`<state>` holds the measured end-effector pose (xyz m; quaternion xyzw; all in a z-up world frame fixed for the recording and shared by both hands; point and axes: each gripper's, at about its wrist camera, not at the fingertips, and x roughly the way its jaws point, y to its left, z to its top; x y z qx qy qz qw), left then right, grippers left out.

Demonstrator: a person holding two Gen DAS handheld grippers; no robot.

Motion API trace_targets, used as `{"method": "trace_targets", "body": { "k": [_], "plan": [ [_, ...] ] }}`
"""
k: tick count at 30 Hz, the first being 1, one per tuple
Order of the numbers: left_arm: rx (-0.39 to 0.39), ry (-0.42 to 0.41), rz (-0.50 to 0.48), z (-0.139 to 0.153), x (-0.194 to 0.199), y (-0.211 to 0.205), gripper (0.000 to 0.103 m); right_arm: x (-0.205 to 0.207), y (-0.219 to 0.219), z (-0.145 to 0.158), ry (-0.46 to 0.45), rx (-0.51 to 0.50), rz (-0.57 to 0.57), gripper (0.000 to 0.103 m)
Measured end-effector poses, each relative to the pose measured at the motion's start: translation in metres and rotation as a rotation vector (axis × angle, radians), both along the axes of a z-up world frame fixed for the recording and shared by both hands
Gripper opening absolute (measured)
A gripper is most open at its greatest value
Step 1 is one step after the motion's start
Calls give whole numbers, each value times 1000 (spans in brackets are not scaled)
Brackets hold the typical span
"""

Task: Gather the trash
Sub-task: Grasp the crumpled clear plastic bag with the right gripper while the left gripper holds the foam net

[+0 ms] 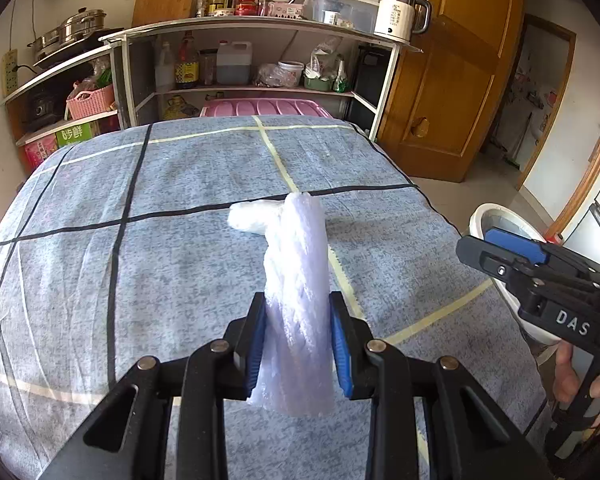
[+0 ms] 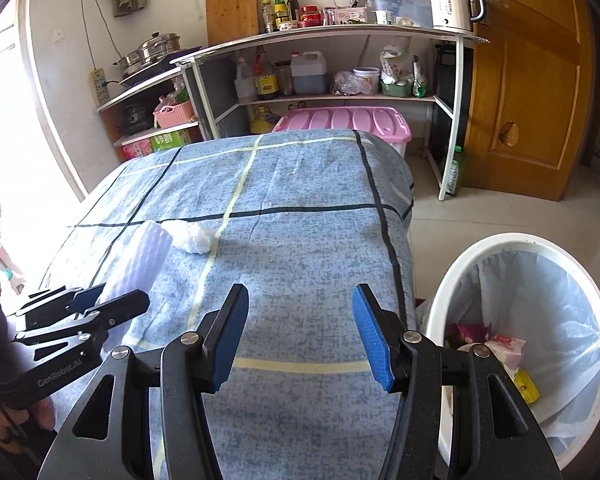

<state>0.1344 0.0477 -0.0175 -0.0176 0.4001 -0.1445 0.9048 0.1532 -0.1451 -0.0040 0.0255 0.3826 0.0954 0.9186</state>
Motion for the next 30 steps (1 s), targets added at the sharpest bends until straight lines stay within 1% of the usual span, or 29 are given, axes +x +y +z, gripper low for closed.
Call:
{"method": "trace_targets", "body": {
  "k": [3,7,10,12,15,17,19,25,28,30],
  "plan": [
    [8,-8,31,1,-5,17,31,9,15,-1,-2,-9,35,55],
    [1,3,94,-2,-3,42,31,26,37,-6,1,-11,101,55],
    [-24,12,135,-3,-1,63,31,38,56,-11,9,-29,144,55],
    [-25,13,159,-4,1,73,31,46,68,-13,10,-39,184,55],
    [-53,19,184,-5,3,85,31,57,83,-15,-12,-47,237,55],
    [-71,27,194,-6,5,90,31,65,90,-15,-9,-39,258,55],
    [-69,32,202,-7,7,93,31,72,97,-16,-4,-20,292,55],
    [-77,37,208,-8,6,96,31,87,124,-31,4,-96,369,55],
    [-75,36,217,-9,5,98,31,86,134,-38,29,-115,407,55],
    [-75,36,217,-9,4,98,31,85,137,-39,31,-105,418,55]
  ]
}}
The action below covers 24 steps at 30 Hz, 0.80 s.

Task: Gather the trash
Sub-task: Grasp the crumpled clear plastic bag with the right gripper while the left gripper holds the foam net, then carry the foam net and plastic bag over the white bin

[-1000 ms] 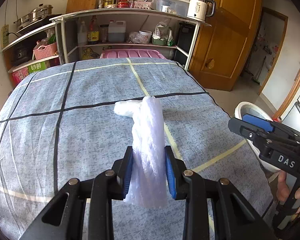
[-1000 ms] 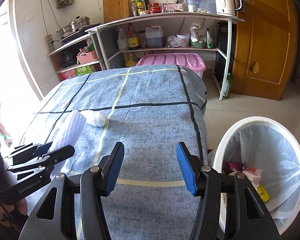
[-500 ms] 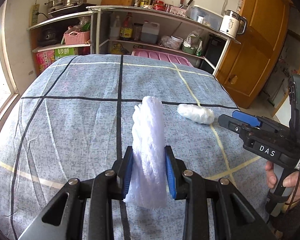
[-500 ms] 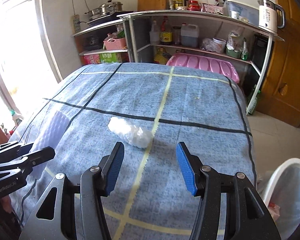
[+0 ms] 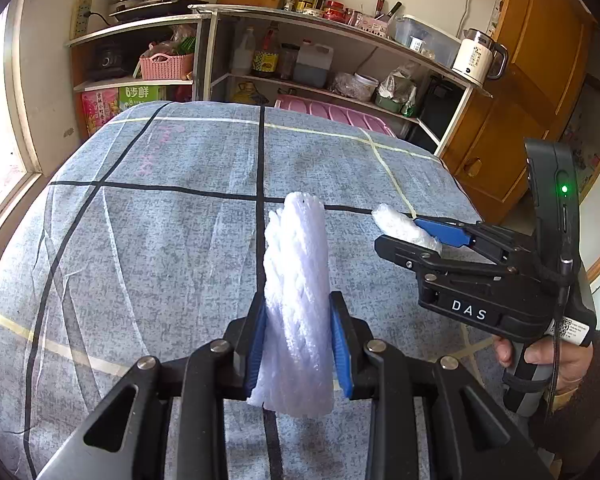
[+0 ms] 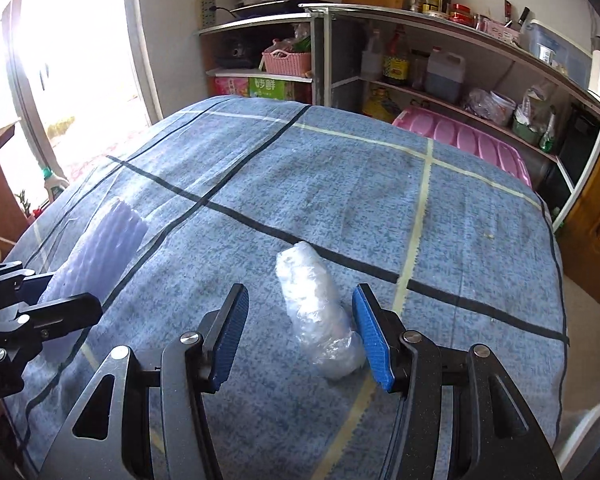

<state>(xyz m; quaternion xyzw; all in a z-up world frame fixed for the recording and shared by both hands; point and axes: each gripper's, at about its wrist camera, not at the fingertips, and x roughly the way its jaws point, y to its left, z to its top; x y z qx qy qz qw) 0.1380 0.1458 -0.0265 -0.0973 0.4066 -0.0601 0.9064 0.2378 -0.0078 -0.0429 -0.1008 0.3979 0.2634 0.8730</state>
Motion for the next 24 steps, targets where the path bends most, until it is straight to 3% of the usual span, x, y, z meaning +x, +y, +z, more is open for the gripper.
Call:
{"method": "trace_targets", "body": {
  "k": [3,7,12,24],
  "plan": [
    [0,0,-3,0,0,0,31,-3,1,-1,12,18,-1,51],
    [-1,-3,-2,1,-2,0,31,-6,1,-2,21,9,-16,26],
    [4,-10,-12,4,-5,-7,31,-18,-7,-1,22,7,-43,25],
    [15,-47,-79,21,-22,-42,31,-63,-57,20,30,112,-157,25]
  ]
}}
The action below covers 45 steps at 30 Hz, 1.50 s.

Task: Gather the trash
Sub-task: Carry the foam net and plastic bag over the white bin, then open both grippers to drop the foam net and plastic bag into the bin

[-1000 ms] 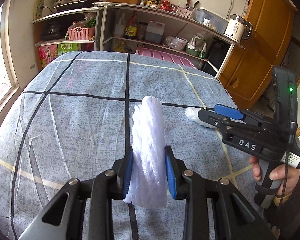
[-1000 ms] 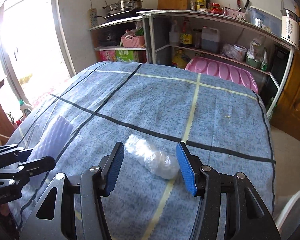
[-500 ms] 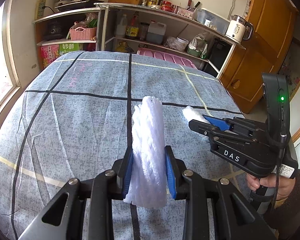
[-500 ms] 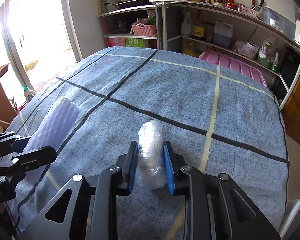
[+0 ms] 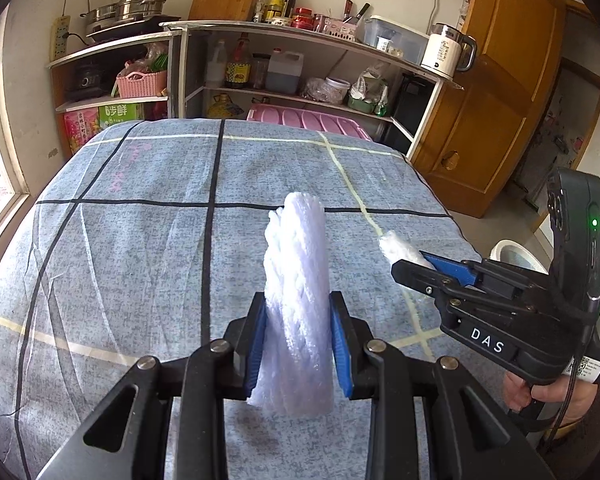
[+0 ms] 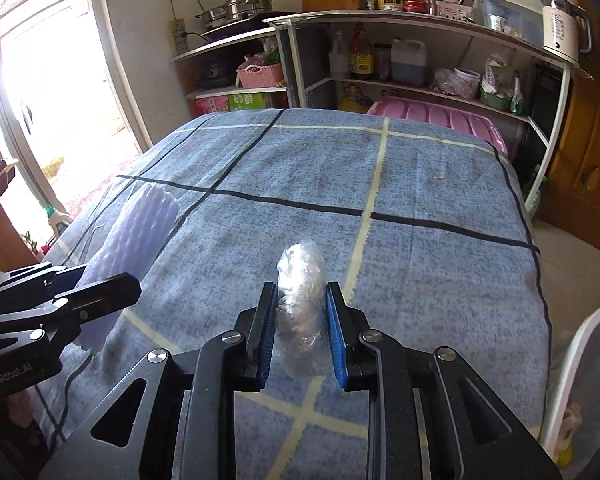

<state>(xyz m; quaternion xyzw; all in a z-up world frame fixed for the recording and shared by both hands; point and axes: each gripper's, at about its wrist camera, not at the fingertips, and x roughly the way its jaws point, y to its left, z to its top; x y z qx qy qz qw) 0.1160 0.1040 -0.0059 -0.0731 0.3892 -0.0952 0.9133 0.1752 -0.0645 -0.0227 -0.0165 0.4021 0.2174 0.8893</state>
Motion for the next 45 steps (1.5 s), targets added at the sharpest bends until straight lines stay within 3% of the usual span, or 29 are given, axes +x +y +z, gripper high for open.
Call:
{"method": "trace_targets", "body": {
  "k": [7,24,36,45],
  "plan": [
    [-3,-25,-95,13,-10,-45,31,-37,-51,21,-39,48,-108,25],
    [9,-65,-350,40,-19,-178,31,-105,-187,53,-107,57,-409,25],
    [6,-27,-505,30,-10,-280,32,-121,-274,40,-66,5,-600,25],
    [36,39,-534,8,-1,-318,32,-108,-304,16,0,6,-649,25]
  ]
}}
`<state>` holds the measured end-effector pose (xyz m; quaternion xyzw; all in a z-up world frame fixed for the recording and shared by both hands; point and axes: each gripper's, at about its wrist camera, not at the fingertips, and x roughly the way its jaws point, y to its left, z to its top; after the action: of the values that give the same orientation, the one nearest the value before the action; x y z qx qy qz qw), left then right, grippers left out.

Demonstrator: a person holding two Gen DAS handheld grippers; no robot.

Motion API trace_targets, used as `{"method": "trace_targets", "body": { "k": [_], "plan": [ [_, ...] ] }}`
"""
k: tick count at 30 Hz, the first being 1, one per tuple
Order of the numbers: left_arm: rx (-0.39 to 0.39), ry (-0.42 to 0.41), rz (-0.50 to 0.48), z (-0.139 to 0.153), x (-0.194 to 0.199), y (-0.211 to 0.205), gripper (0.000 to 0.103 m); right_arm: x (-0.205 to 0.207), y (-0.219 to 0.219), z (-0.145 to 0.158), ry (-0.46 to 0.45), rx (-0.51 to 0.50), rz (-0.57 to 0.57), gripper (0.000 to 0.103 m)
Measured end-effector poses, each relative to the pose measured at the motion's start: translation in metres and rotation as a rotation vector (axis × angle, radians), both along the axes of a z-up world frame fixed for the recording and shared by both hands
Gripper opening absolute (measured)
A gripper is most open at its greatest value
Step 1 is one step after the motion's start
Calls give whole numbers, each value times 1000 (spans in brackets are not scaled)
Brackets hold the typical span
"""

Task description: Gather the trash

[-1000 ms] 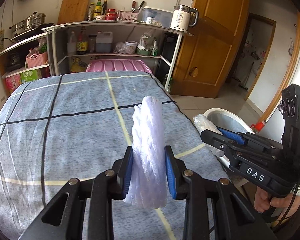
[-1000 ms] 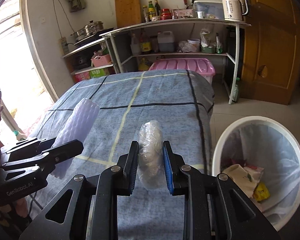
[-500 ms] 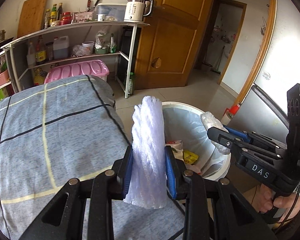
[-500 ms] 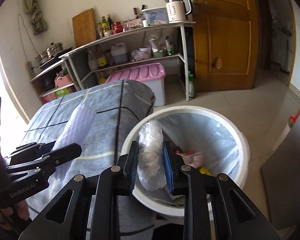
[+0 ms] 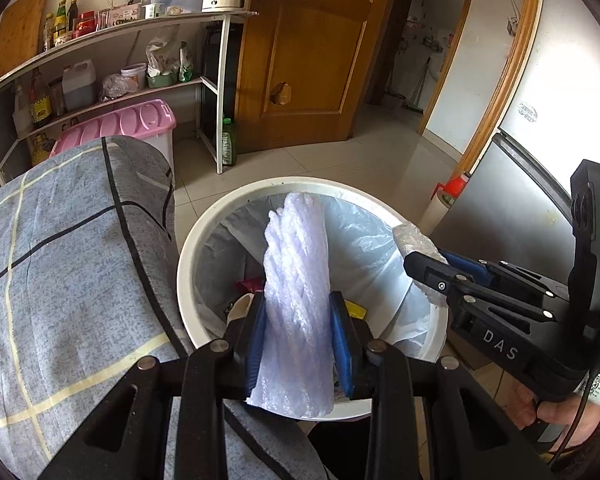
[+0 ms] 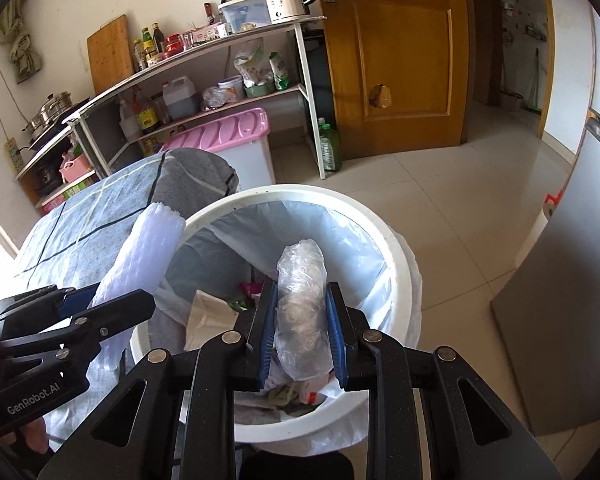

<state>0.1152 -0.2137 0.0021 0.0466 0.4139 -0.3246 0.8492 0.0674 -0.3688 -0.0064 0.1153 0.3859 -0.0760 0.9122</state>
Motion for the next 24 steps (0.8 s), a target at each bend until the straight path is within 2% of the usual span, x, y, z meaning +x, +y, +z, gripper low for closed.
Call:
{"method": "trace_targets", "body": {
  "k": [9,12,16,24],
  "plan": [
    [39,38,9,-16,7,-13,33,11,-13,-20,56,3,-14,25],
    [34,44,13,-17,7,-14,43,12,-14,-22,62,4,-10,27],
    [36,36,32,-16,8,-9,58,10,-12,-23,62,-1,-14,49],
    [41,-2,52,-9,-2,6,63,-6,-3,-13,41,-18,-32,50]
  ]
}}
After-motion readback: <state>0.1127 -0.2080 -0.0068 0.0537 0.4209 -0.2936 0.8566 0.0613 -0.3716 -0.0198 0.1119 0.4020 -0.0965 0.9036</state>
